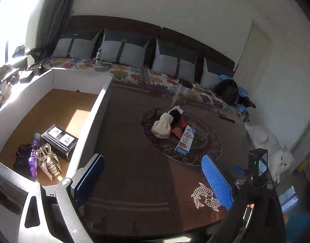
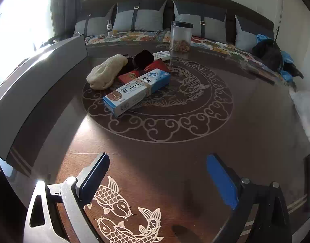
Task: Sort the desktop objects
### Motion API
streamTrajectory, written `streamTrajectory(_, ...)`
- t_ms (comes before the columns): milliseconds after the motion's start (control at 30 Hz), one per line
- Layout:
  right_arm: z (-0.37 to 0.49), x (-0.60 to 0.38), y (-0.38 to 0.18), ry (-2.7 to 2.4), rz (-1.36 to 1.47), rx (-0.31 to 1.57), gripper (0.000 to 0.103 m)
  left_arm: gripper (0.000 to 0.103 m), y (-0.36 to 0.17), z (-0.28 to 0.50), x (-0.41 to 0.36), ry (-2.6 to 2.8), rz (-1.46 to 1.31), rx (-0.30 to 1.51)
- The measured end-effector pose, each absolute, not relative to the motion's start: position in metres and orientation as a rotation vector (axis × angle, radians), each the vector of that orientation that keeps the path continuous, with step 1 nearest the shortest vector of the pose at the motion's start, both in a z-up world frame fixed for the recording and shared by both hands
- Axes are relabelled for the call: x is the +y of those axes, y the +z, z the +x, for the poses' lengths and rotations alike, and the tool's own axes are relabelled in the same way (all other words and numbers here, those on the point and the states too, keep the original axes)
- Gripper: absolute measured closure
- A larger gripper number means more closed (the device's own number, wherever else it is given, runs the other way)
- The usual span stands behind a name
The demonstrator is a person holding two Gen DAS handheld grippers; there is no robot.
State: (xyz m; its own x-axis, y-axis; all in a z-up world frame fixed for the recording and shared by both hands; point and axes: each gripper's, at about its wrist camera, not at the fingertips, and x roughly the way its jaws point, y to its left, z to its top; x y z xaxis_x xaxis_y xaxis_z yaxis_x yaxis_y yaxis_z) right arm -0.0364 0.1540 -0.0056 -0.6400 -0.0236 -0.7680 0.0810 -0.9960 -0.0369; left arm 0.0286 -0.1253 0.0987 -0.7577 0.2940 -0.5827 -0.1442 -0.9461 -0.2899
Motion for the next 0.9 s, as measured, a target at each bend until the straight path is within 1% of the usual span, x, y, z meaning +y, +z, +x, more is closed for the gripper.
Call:
streamTrajectory(167,-0.029,0.186,-0.018,-2.829,1.355,0.044,0.006,0.004,0.044,0.014,-0.06,2.615,-1.122,-0.242)
streamTrajectory(267,-0.031,0.194,-0.026,-2.837,1.39,-0.006,0.006,0.004,0.014,0.005,-0.039,2.599,-1.218,-0.156)
streamTrajectory(367,-0.037,0.198,-0.032,-2.83,1.411,-0.064,0.006,0.004,-0.005,-0.007,-0.032,2.593,-1.294,-0.106)
streamTrajectory(533,-0.045,0.196,-0.037,-2.822,1.405,-0.068,0.006,0.004,-0.02,-0.036,-0.032,2.632,-1.379,-0.064)
streamTrajectory(733,-0.045,0.195,-0.039,-2.821,1.377,-0.07,0.002,0.004,-0.036,-0.07,-0.028,2.66,-1.449,-0.071)
streamTrajectory(767,-0.046,0.194,-0.04,-2.817,1.383,-0.06,0.0,0.004,-0.039,-0.075,-0.026,2.659,-1.458,-0.062)
streamTrajectory(833,-0.049,0.187,-0.042,-2.816,1.415,0.007,0.0,0.004,-0.044,-0.083,-0.02,2.661,-1.467,-0.033)
streamTrajectory(900,-0.049,0.186,-0.042,-2.814,1.412,0.013,0.0,0.004,-0.046,-0.09,-0.013,2.686,-1.449,0.027)
